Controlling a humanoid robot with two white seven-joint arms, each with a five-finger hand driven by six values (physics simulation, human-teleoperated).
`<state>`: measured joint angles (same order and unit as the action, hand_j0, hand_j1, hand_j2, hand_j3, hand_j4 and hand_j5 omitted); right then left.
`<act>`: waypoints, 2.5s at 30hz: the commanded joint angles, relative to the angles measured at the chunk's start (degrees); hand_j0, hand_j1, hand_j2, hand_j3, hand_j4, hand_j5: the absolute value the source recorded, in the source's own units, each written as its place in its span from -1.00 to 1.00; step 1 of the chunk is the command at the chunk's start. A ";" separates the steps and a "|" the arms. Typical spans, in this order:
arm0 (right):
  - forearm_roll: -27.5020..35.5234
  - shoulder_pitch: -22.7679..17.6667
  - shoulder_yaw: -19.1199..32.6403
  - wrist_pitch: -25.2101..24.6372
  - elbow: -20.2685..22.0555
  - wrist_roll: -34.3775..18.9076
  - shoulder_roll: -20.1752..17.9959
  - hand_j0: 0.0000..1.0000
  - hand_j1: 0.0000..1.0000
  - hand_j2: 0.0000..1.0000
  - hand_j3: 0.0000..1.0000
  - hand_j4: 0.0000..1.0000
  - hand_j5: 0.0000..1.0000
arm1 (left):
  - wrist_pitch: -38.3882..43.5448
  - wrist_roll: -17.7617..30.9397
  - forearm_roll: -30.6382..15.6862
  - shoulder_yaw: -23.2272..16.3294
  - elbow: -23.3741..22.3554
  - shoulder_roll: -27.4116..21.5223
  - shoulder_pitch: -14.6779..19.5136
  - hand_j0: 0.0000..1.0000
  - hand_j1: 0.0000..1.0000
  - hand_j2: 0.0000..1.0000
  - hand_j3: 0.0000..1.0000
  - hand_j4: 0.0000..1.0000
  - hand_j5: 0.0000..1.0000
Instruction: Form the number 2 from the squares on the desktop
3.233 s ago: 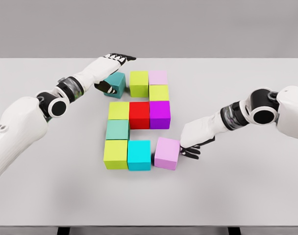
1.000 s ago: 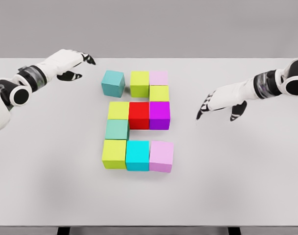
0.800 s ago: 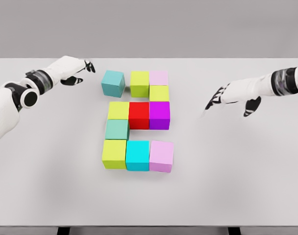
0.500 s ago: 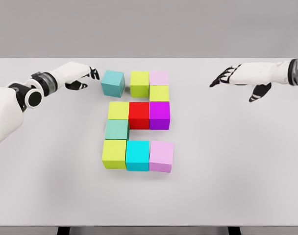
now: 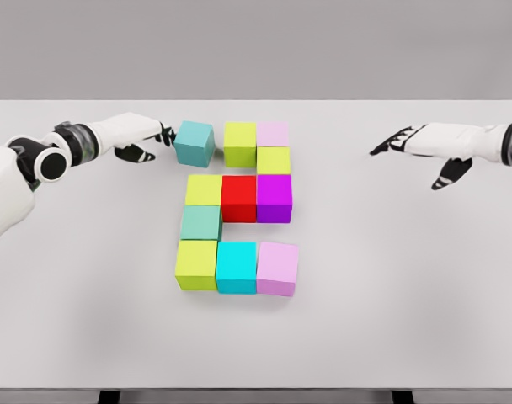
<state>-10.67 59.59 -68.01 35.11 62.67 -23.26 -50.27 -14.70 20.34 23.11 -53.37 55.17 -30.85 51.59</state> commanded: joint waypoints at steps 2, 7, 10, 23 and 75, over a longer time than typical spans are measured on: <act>0.30 -0.44 0.86 -0.11 -1.68 -0.03 0.35 1.00 1.00 1.00 1.00 1.00 1.00 | 0.02 2.95 -1.40 0.11 0.90 -0.97 0.09 0.27 0.27 0.27 0.27 0.27 0.27; 0.30 -0.70 0.86 -0.11 -1.68 -0.12 0.43 1.00 1.00 1.00 1.00 1.00 1.00 | 0.11 4.01 -2.89 0.19 3.62 -2.99 0.00 0.27 0.27 0.27 0.27 0.27 0.27; 0.30 -0.70 0.95 -0.11 -2.73 -0.21 0.35 1.00 1.00 1.00 1.00 1.00 1.00 | 0.02 4.36 -3.51 0.11 4.33 -2.99 0.00 0.27 0.27 0.27 0.27 0.27 0.27; 0.30 -0.79 0.86 -0.11 -3.17 -0.21 0.52 1.00 1.00 1.00 1.00 1.00 1.00 | -0.07 3.83 -3.51 -0.25 4.33 -2.11 0.26 0.27 0.27 0.27 0.27 0.27 0.27; 0.12 -0.79 0.78 -0.11 -3.26 -0.30 1.14 1.00 1.00 1.00 1.00 1.00 1.00 | 2.84 -13.22 0.18 -4.11 -3.14 6.24 4.92 1.00 1.00 1.00 1.00 1.00 1.00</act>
<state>-10.86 58.80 -67.33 35.10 59.42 -23.58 -49.10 -10.86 6.54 23.29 -56.92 51.31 -24.55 56.60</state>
